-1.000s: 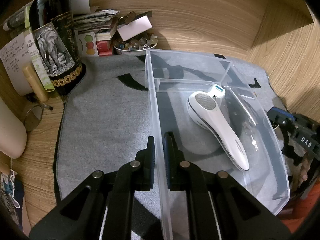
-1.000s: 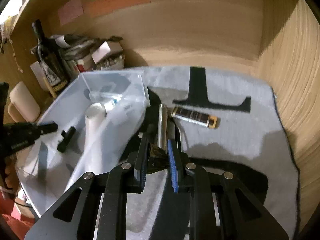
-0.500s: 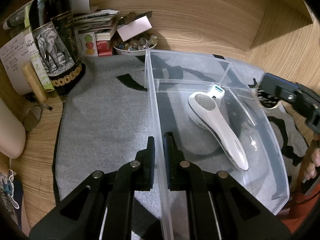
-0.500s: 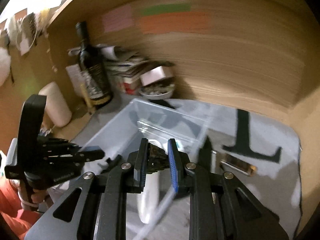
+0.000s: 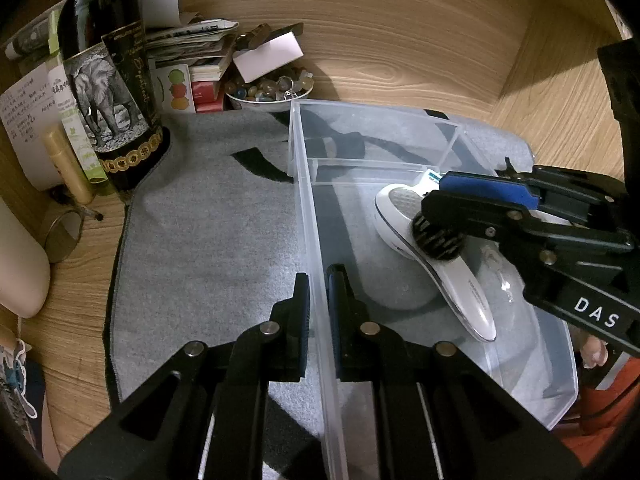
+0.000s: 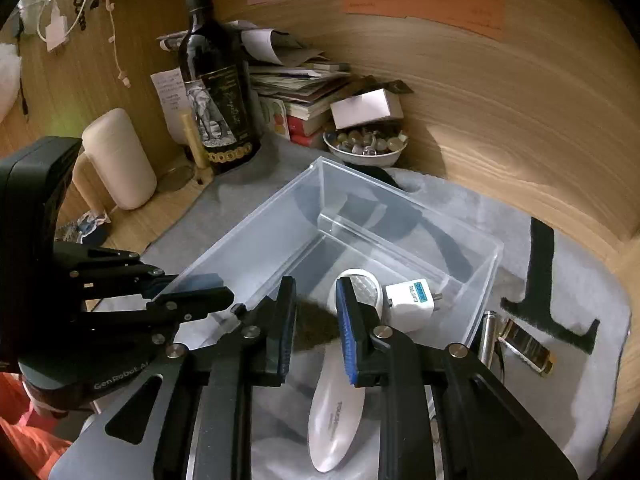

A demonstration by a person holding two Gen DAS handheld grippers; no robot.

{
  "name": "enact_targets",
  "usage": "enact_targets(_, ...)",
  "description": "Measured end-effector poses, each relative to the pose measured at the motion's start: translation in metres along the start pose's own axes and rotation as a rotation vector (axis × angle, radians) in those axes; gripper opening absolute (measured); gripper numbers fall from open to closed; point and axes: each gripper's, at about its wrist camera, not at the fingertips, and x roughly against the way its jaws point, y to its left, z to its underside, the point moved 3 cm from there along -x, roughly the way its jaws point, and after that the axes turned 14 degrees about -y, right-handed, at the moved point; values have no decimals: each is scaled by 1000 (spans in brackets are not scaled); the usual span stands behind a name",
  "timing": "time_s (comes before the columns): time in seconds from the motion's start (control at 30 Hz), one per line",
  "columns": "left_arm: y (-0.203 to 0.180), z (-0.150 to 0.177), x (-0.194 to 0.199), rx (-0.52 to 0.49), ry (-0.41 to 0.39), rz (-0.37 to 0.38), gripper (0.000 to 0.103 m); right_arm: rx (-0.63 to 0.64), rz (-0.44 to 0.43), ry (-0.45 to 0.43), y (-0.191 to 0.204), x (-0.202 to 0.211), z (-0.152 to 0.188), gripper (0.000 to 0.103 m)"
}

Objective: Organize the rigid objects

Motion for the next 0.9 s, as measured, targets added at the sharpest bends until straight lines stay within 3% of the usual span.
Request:
enact_targets(0.1, 0, 0, 0, 0, 0, 0, 9, -14, 11, -25, -3, 5, -3, 37)
enact_targets(0.4, 0, 0, 0, 1, 0, 0, 9, -55, 75, -98, -24, 32, -12, 45)
enact_targets(0.63, 0, 0, 0, -2, 1, 0, 9, -97, 204, -157, -61, 68, -9, 53)
enact_targets(0.77, 0, 0, 0, -1, 1, 0, 9, -103, 306, -137, -86, 79, 3, 61)
enact_targets(0.9, 0, 1, 0, 2, 0, 1, 9, -131, 344, -75, -103, 77, 25, 62)
